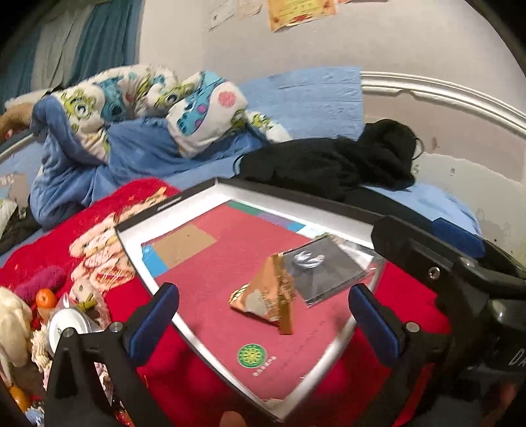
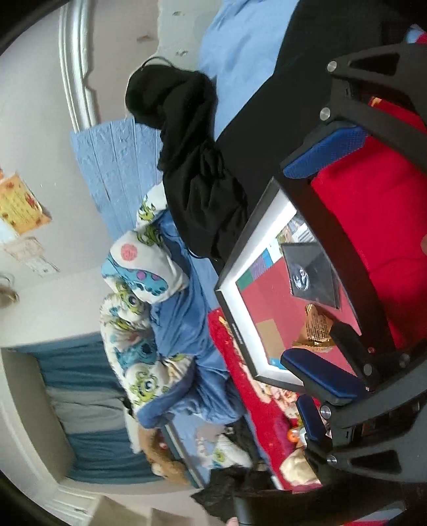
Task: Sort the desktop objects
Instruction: 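Withdraw both tools from the box back toward the item pile, then grasp the fluffy beige plush with the right tool while the left tool grasps the brown crochet scrunchie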
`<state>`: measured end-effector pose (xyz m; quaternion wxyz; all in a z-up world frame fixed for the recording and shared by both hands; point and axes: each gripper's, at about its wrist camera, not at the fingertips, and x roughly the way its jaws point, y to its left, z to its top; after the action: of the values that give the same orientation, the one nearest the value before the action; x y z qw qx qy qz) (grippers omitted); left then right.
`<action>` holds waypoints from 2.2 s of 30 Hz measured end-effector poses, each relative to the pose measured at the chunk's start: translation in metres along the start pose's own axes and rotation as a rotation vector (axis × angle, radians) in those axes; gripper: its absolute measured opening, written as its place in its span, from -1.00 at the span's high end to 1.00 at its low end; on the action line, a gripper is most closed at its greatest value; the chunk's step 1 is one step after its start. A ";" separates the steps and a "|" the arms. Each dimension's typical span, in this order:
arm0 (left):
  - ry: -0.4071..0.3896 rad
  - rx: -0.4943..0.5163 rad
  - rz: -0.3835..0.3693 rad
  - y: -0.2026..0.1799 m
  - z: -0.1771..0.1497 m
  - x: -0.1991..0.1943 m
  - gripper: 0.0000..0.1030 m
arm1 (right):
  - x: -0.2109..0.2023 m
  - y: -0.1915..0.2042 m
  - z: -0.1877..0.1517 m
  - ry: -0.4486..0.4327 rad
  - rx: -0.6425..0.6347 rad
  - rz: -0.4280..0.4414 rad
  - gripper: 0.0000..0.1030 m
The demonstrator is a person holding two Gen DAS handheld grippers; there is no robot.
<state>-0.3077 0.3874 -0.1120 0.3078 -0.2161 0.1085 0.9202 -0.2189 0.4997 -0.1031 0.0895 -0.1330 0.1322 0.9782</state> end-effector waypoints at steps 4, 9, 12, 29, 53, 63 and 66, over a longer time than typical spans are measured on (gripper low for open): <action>-0.012 0.026 0.001 -0.008 0.000 -0.010 -1.00 | -0.011 -0.005 -0.001 -0.028 0.034 -0.006 -1.00; -0.028 -0.007 -0.015 -0.004 -0.001 -0.026 -1.00 | -0.023 0.002 0.000 -0.031 0.039 -0.001 -1.00; -0.036 -0.046 -0.030 0.002 -0.002 -0.043 -1.00 | -0.032 0.013 -0.002 -0.015 0.025 0.027 -1.00; -0.011 -0.130 0.113 0.044 -0.028 -0.153 -1.00 | -0.089 0.085 0.003 0.007 0.010 0.176 -1.00; 0.063 -0.413 0.142 0.168 -0.131 -0.312 -1.00 | -0.134 0.202 -0.051 0.117 0.081 0.307 -1.00; 0.032 -0.367 0.217 0.195 -0.133 -0.323 -1.00 | -0.124 0.243 -0.056 0.127 -0.060 0.369 -1.00; 0.044 -0.372 0.264 0.199 -0.135 -0.325 -1.00 | -0.122 0.248 -0.055 0.115 -0.074 0.390 -1.00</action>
<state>-0.1521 0.0167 -0.0668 0.1371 -0.2731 -0.0289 0.9517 -0.1424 0.2319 -0.0618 -0.1144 -0.1638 0.1246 0.9719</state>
